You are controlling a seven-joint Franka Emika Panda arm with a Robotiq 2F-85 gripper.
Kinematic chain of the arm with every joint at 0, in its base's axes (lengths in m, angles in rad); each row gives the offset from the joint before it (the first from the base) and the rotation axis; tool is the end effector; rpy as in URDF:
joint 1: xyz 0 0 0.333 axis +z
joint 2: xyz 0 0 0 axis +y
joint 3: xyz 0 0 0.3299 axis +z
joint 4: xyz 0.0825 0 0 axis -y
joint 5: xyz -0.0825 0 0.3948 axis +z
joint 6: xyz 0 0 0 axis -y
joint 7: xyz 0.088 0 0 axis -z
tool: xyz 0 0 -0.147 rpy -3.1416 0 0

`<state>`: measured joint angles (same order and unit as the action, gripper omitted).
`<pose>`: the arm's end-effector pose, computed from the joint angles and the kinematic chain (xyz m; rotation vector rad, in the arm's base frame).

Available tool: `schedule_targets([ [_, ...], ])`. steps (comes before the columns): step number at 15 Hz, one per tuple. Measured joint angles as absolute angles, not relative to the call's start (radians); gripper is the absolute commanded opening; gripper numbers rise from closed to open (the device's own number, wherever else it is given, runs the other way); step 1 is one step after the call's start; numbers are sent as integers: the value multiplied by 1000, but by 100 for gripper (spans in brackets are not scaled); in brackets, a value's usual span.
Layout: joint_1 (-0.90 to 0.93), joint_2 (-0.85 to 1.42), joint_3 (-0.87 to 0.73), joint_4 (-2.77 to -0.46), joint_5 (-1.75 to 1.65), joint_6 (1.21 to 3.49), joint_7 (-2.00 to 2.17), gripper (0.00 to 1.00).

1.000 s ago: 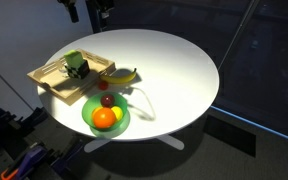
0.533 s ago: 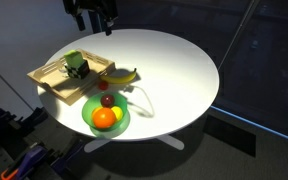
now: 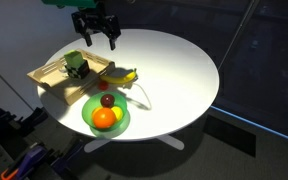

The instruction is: Put the apple into the bowl

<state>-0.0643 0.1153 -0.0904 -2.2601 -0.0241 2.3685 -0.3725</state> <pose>0.5335 -0.0844 0.2766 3.0954 0.3664 -0.0208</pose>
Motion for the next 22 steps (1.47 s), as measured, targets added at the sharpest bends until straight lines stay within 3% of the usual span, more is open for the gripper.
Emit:
schedule_targets([
  [22,-70,347,-71,-2259,-24,2503,-307,100],
])
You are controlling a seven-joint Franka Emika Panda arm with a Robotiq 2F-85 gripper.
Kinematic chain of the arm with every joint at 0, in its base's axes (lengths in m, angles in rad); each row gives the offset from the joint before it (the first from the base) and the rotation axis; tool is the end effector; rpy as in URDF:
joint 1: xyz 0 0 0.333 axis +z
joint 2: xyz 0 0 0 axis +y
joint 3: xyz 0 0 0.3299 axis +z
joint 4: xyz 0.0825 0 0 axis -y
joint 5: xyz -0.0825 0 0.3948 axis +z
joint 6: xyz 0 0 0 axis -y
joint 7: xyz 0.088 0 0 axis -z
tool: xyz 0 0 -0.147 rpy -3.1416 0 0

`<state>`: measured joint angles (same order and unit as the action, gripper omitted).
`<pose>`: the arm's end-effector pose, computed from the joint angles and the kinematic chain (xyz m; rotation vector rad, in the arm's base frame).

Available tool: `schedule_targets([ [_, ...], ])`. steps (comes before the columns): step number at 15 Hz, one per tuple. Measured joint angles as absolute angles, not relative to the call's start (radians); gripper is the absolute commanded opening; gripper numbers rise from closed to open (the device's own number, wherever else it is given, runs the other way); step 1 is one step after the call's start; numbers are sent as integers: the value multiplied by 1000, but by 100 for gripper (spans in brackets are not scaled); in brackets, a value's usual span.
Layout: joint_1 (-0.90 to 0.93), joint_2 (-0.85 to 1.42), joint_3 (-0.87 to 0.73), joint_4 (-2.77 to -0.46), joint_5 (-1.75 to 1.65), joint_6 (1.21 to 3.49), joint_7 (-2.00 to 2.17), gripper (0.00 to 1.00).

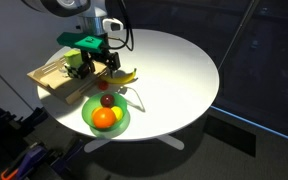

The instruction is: Put the apple into the bowl

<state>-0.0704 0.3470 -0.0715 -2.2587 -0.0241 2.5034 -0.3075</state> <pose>0.5293 -0.0779 0.1631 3.1089 0.2942 -0.1680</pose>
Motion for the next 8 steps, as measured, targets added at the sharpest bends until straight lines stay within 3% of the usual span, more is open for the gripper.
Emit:
schedule_targets([
  [8,-70,404,-48,-2265,-24,2572,-266,100],
])
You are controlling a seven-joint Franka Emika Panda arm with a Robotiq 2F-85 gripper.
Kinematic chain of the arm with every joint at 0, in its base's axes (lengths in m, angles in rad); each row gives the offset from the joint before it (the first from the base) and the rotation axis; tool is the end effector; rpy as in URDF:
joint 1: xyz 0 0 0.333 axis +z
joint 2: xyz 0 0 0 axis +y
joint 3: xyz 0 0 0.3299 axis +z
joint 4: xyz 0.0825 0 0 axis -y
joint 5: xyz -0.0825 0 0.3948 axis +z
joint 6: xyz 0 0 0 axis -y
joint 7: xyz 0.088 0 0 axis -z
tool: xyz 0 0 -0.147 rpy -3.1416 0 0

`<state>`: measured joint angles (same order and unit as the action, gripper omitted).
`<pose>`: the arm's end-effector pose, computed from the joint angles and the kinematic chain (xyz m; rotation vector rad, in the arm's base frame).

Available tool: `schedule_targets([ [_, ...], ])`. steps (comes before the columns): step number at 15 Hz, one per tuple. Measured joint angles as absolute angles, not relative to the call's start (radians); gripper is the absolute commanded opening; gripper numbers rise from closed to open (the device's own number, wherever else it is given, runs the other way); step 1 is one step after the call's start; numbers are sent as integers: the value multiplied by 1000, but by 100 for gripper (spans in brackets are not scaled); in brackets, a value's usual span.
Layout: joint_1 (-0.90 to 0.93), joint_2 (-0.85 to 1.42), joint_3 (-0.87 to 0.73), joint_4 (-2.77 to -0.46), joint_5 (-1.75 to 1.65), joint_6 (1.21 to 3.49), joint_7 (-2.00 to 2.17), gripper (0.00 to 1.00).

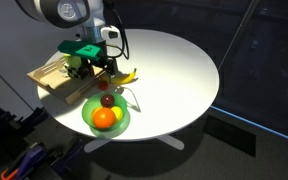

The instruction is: Put the apple into the bowl

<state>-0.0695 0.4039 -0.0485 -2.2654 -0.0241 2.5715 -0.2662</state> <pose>0.5280 -0.0644 0.1353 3.1139 0.2686 -0.1590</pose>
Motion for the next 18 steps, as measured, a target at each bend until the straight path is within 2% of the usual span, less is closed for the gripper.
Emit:
schedule_targets([
  [18,-70,490,-44,-2215,-24,2579,-257,100],
])
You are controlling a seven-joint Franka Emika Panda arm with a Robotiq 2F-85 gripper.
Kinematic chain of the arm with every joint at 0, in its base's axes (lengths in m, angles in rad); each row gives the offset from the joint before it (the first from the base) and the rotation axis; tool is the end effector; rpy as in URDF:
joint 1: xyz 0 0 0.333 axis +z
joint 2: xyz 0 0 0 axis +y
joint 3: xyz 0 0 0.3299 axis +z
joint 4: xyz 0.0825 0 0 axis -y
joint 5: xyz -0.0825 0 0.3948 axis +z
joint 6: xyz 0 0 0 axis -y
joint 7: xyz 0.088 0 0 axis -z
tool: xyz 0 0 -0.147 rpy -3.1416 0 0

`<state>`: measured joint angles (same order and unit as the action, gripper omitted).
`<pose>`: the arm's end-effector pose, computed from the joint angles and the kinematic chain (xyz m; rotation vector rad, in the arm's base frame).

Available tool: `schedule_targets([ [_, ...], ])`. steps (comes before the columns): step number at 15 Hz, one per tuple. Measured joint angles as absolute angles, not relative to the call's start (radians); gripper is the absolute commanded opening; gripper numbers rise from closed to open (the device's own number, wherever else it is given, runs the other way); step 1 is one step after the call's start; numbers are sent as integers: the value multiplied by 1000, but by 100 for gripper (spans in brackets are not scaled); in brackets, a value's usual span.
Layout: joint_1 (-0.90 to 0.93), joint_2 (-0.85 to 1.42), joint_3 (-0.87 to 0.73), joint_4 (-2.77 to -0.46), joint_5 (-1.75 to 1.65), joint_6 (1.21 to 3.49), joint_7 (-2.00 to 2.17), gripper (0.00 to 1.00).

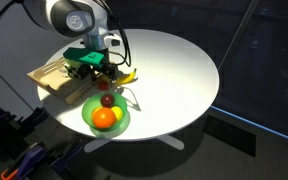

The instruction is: Put the apple into the bowl

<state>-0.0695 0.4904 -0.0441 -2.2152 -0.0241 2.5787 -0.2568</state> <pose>0.5348 -0.0631 0.1055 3.1151 0.2627 -0.2042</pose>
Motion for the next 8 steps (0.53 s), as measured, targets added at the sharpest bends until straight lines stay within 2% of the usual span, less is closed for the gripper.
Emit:
schedule_targets([
  [8,-68,524,-44,-2186,-26,2582,-257,100],
])
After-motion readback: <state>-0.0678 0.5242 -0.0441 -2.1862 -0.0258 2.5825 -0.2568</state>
